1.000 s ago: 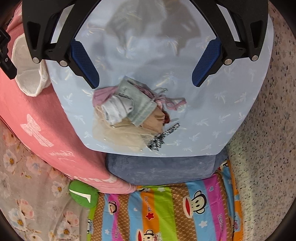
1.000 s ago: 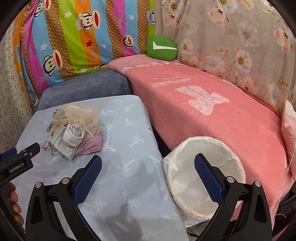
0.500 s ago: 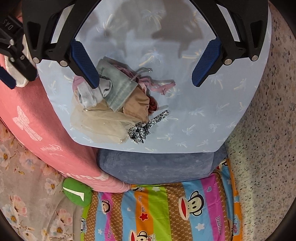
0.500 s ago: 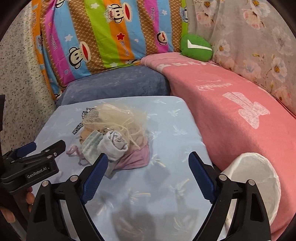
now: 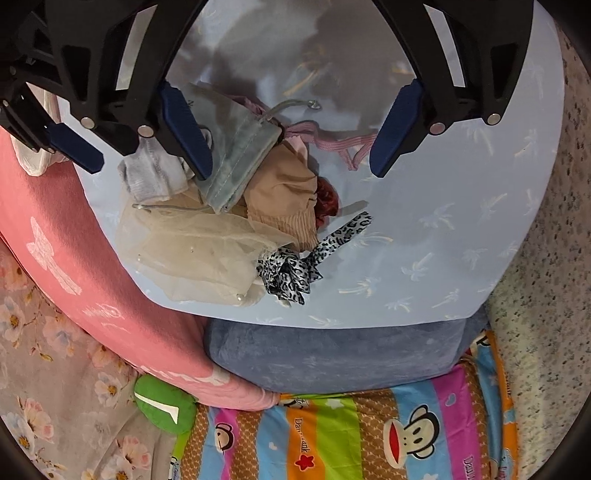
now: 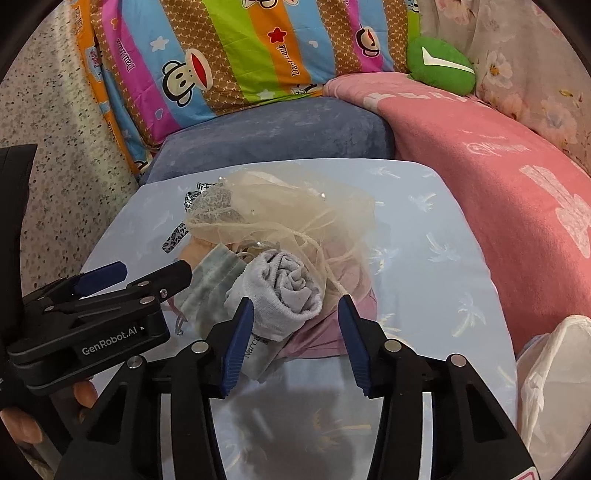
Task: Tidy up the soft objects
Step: 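Reach both tools toward the pile and close the right tool on the white sock, then grasp the grey mask with the left tool while the right tool carries the sock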
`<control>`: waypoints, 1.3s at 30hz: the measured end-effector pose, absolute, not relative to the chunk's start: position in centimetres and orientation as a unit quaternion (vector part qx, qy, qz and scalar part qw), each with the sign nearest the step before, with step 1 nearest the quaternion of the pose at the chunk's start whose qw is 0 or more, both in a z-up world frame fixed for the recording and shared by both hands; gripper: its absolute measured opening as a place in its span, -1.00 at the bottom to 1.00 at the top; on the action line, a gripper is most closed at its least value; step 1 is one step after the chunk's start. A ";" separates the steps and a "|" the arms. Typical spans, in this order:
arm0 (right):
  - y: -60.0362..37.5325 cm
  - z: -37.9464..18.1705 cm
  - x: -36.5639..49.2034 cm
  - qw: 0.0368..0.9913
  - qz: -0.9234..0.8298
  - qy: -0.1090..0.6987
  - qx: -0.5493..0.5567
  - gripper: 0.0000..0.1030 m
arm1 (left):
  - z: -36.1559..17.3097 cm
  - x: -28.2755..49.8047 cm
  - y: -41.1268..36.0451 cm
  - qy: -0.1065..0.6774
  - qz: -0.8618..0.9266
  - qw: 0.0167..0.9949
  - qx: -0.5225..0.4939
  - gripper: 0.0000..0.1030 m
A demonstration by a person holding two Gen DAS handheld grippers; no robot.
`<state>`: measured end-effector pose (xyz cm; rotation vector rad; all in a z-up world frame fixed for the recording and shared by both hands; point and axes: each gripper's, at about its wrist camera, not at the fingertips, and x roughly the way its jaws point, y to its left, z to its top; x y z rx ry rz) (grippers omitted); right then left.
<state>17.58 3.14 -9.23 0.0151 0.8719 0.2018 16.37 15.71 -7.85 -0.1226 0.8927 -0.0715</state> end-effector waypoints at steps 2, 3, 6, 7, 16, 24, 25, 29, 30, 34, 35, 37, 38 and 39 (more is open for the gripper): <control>3.3 -9.6 18.0 0.899 0.104 0.426 0.010 -0.33 | -8.3 16.7 15.6 0.437 -0.041 0.897 -0.059 0.54; 3.4 -9.8 18.2 0.897 0.106 0.428 0.010 -0.38 | -8.5 16.9 15.6 0.440 -0.044 0.895 -0.061 0.50; 3.9 -10.2 18.5 0.895 0.114 0.431 0.003 -0.64 | -8.9 17.2 15.5 0.448 -0.053 0.890 -0.065 0.42; 4.0 -10.2 18.5 0.895 0.115 0.431 0.000 -0.69 | -9.1 17.2 15.4 0.450 -0.057 0.889 -0.065 0.39; 3.7 -9.7 17.2 0.896 0.116 0.428 0.003 -0.90 | -9.9 17.6 14.5 0.474 -0.100 0.871 -0.083 -0.43; 1.7 -7.6 15.1 0.907 0.097 0.410 0.018 -0.90 | -8.6 16.4 13.4 0.463 -0.113 0.876 -0.073 -0.86; 1.4 -7.2 14.9 0.908 0.095 0.407 0.020 -0.90 | -8.3 16.2 13.3 0.461 -0.115 0.877 -0.072 -0.86; 0.2 -5.6 13.6 0.917 0.083 0.390 0.025 -0.90 | -6.7 15.2 12.7 0.447 -0.120 0.883 -0.071 -0.87; -0.2 -5.1 13.3 0.918 0.080 0.387 0.028 -0.91 | -6.3 15.0 12.6 0.443 -0.122 0.885 -0.070 -0.87; -2.0 -3.3 11.9 0.926 0.067 0.370 0.040 -0.91 | -4.5 14.0 11.7 0.426 -0.136 0.892 -0.066 -0.87; -2.3 -2.9 11.6 0.928 0.064 0.365 0.042 -0.91 | -4.0 13.7 11.4 0.421 -0.140 0.894 -0.064 -0.87; -3.2 -2.0 10.8 0.931 0.058 0.356 0.046 -0.91 | -3.1 13.1 10.8 0.413 -0.149 0.897 -0.062 -0.87; -3.7 -1.6 10.4 0.934 0.054 0.351 0.048 -0.91 | -2.6 12.8 10.3 0.407 -0.154 0.898 -0.060 -0.87; -4.2 -1.2 9.9 0.935 0.051 0.346 0.050 -0.91 | -2.1 12.5 9.8 0.402 -0.159 0.900 -0.057 -0.87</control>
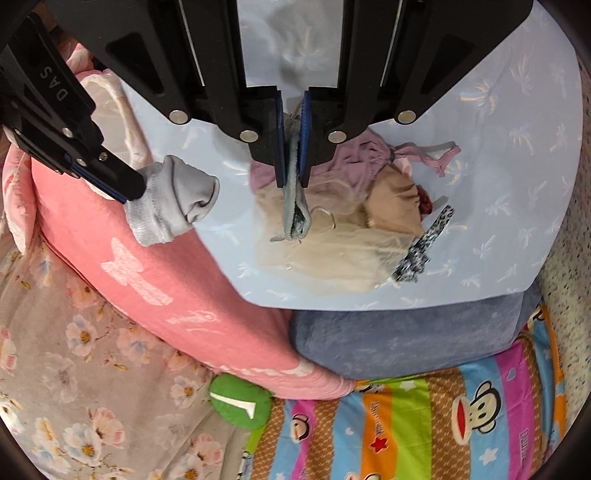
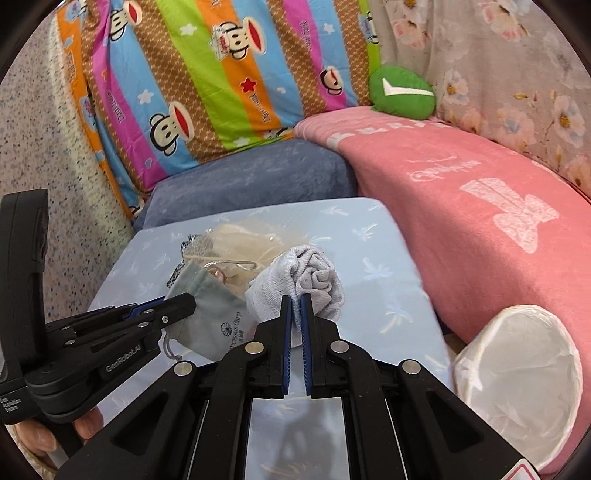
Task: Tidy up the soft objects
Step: 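Grasp the grey mask with the left tool while the right tool carries the sock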
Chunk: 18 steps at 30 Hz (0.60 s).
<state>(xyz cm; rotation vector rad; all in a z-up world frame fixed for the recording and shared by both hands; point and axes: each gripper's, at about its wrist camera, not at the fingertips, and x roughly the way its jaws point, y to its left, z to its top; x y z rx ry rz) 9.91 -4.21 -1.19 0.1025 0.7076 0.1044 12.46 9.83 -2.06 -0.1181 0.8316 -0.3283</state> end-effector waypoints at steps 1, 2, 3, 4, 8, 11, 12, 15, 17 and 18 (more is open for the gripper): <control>-4.8 -0.7 9.4 0.938 0.047 0.341 0.052 -0.91 | -1.6 12.2 9.3 0.397 -0.163 0.901 -0.055 -0.87; -5.3 -0.4 8.9 0.939 0.043 0.337 0.054 -0.91 | -1.1 11.8 8.8 0.392 -0.169 0.903 -0.053 -0.87; -5.9 0.0 8.5 0.941 0.038 0.332 0.056 -0.91 | -0.6 11.5 8.3 0.387 -0.174 0.904 -0.051 -0.87; -6.5 0.3 8.2 0.942 0.035 0.329 0.059 -0.91 | -0.1 11.1 7.7 0.382 -0.181 0.905 -0.048 -0.87; -9.3 1.5 6.1 0.947 0.014 0.313 0.068 -0.91 | 1.4 9.6 5.1 0.363 -0.206 0.908 -0.037 -0.87; -11.6 2.3 4.5 0.950 -0.004 0.302 0.075 -0.91 | 2.4 8.6 2.8 0.353 -0.225 0.908 -0.028 -0.87; -12.5 2.5 4.0 0.951 -0.012 0.299 0.078 -0.91 | 2.6 8.3 2.0 0.350 -0.231 0.908 -0.024 -0.87; -15.0 3.0 2.5 0.952 -0.032 0.291 0.087 -0.91 | 3.1 7.3 -0.5 0.343 -0.251 0.905 -0.013 -0.87; -16.8 3.3 1.6 0.952 -0.046 0.287 0.095 -0.91 | 3.4 6.8 -2.1 0.340 -0.262 0.903 -0.006 -0.87; -17.6 3.3 1.2 0.952 -0.052 0.286 0.098 -0.91 | 3.5 6.5 -3.0 0.339 -0.268 0.902 -0.002 -0.87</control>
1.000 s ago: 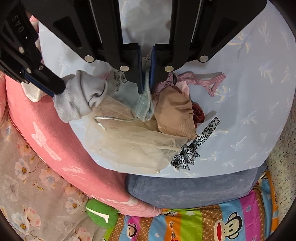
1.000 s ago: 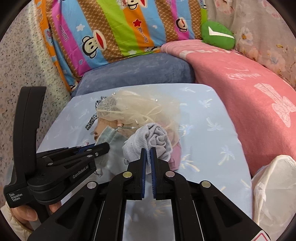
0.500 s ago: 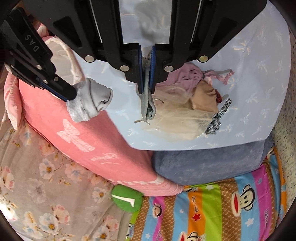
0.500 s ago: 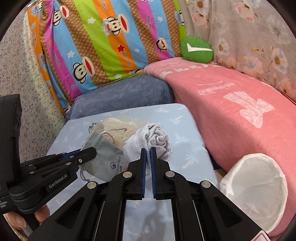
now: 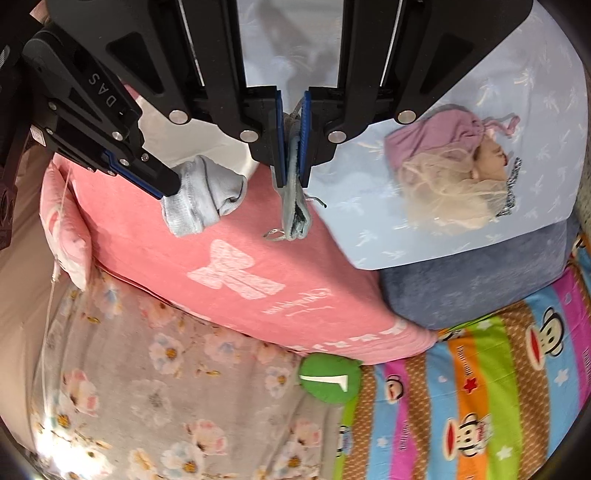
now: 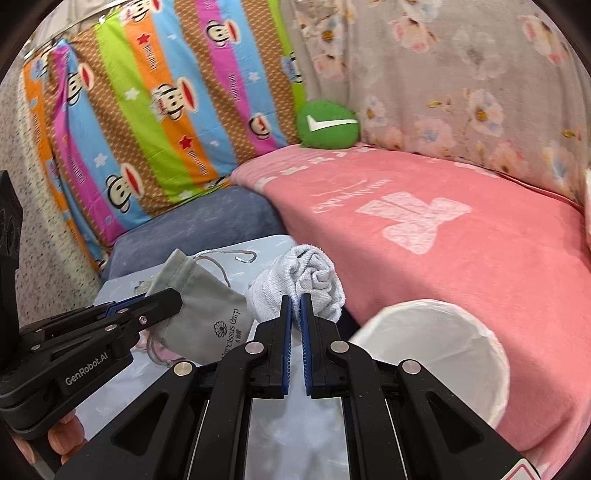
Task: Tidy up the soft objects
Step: 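Grasp the grey mask with the left tool while the right tool carries the sock, then open both tools over the white bin, dropping the mask and sock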
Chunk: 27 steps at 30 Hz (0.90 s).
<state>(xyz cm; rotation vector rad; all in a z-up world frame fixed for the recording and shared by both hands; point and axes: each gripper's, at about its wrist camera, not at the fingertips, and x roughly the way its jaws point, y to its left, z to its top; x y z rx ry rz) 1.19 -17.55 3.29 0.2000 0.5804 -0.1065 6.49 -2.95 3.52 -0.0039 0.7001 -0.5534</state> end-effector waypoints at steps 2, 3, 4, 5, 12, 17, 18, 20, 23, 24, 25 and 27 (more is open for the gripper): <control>-19.1 3.3 0.3 0.951 -0.066 0.282 0.104 -0.91 | 3.7 6.0 -4.4 0.337 -0.279 0.899 0.005 -0.87; -19.7 3.3 -0.1 0.951 -0.071 0.280 0.107 -0.91 | 3.8 5.8 -5.1 0.336 -0.284 0.898 0.008 -0.87; -20.3 3.3 -0.5 0.951 -0.076 0.279 0.109 -0.91 | 3.9 5.6 -5.8 0.335 -0.288 0.897 0.012 -0.87; -21.0 3.3 -0.9 0.951 -0.082 0.278 0.111 -0.91 | 3.9 5.4 -6.5 0.334 -0.293 0.895 0.016 -0.87; -24.7 2.7 -2.8 0.945 -0.115 0.277 0.127 -0.91 | 3.8 4.5 -10.6 0.336 -0.320 0.885 0.035 -0.87; -26.4 2.0 -3.4 0.941 -0.130 0.280 0.137 -0.91 | 3.7 4.2 -12.7 0.339 -0.334 0.879 0.045 -0.86; -26.6 2.0 -3.4 0.941 -0.132 0.280 0.138 -0.91 | 3.6 4.2 -13.0 0.340 -0.337 0.877 0.045 -0.85; -26.9 1.8 -3.4 0.940 -0.134 0.281 0.140 -0.91 | 3.5 4.2 -13.5 0.342 -0.339 0.875 0.046 -0.83; -27.2 1.6 -3.4 0.939 -0.136 0.283 0.141 -0.91 | 3.3 4.4 -14.1 0.348 -0.339 0.873 0.046 -0.82; -27.3 1.5 -3.3 0.939 -0.137 0.283 0.142 -0.91 | 3.2 4.5 -14.2 0.352 -0.339 0.871 0.045 -0.82; -27.3 1.5 -3.3 0.938 -0.139 0.283 0.141 -0.91 | 3.1 4.7 -14.3 0.357 -0.338 0.870 0.043 -0.82; -27.4 1.4 -3.4 0.938 -0.142 0.281 0.142 -0.90 | 2.9 4.9 -14.4 0.363 -0.333 0.869 0.041 -0.61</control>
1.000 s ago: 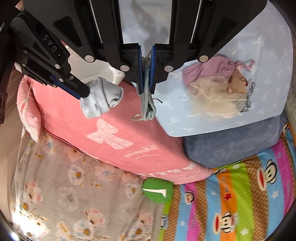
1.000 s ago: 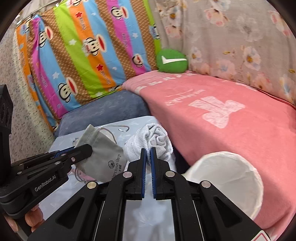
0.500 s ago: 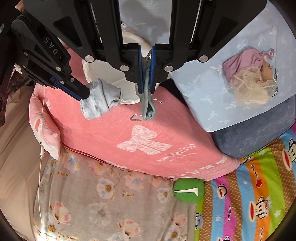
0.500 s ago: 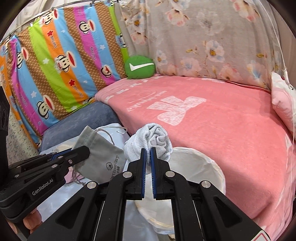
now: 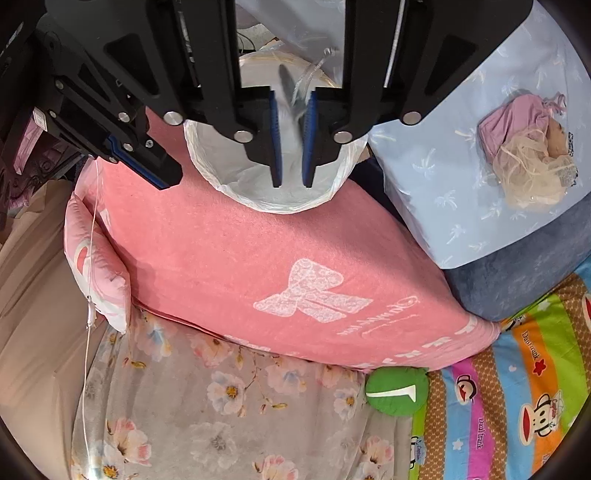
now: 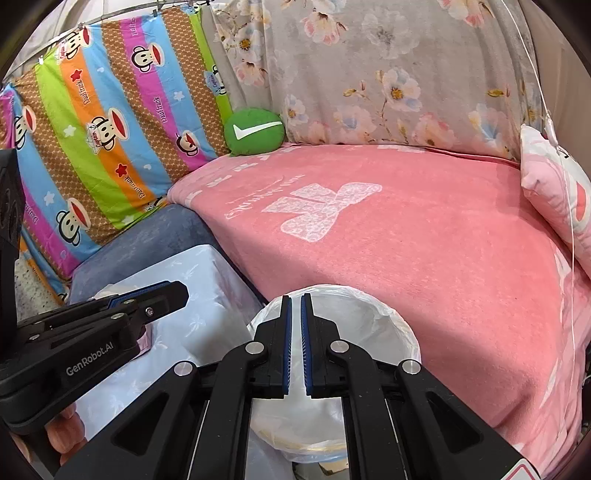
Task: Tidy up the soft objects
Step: 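Open both tools over the white bin, dropping the mask and sock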
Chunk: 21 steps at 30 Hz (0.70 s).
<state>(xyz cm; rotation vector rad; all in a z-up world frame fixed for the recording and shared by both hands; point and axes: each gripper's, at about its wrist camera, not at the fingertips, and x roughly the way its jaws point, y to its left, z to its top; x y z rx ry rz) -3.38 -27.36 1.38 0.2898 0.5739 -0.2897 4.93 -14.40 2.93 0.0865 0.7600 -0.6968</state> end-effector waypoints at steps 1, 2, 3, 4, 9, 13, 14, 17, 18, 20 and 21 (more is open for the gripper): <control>-27.3 1.4 -3.3 0.938 -0.142 0.282 0.142 -0.84 | 2.9 5.0 -14.3 0.365 -0.331 0.869 0.040 -0.52; -27.3 1.3 -3.3 0.938 -0.143 0.283 0.142 -0.83 | 2.8 5.1 -14.3 0.365 -0.327 0.871 0.039 -0.32; -27.3 1.3 -3.2 0.938 -0.143 0.284 0.141 -0.82 | 2.8 5.1 -14.2 0.363 -0.323 0.873 0.038 -0.12; -27.3 1.3 -3.2 0.937 -0.143 0.285 0.141 -0.78 | 2.8 5.0 -14.1 0.361 -0.321 0.875 0.037 -0.07; -27.0 1.4 -3.4 0.939 -0.144 0.281 0.136 -0.60 | 2.9 5.2 -14.2 0.362 -0.316 0.876 0.035 -0.04; -26.8 1.6 -3.3 0.940 -0.144 0.278 0.134 -0.53 | 2.9 5.3 -13.9 0.361 -0.314 0.878 0.034 -0.04; -26.7 1.6 -3.3 0.940 -0.143 0.279 0.133 -0.52 | 2.9 5.3 -13.8 0.361 -0.313 0.878 0.033 -0.04; -26.5 1.7 -3.1 0.941 -0.140 0.280 0.131 -0.51 | 3.0 5.3 -13.5 0.360 -0.309 0.880 0.032 -0.04; -26.4 1.7 -3.0 0.941 -0.139 0.280 0.130 -0.51 | 3.0 5.4 -13.4 0.360 -0.308 0.880 0.031 -0.04; -26.1 1.8 -2.9 0.942 -0.135 0.280 0.128 -0.51 | 3.0 5.5 -13.0 0.360 -0.304 0.882 0.029 -0.04; -25.9 1.8 -2.8 0.942 -0.133 0.280 0.126 -0.51 | 3.0 5.5 -12.8 0.360 -0.303 0.882 0.027 -0.04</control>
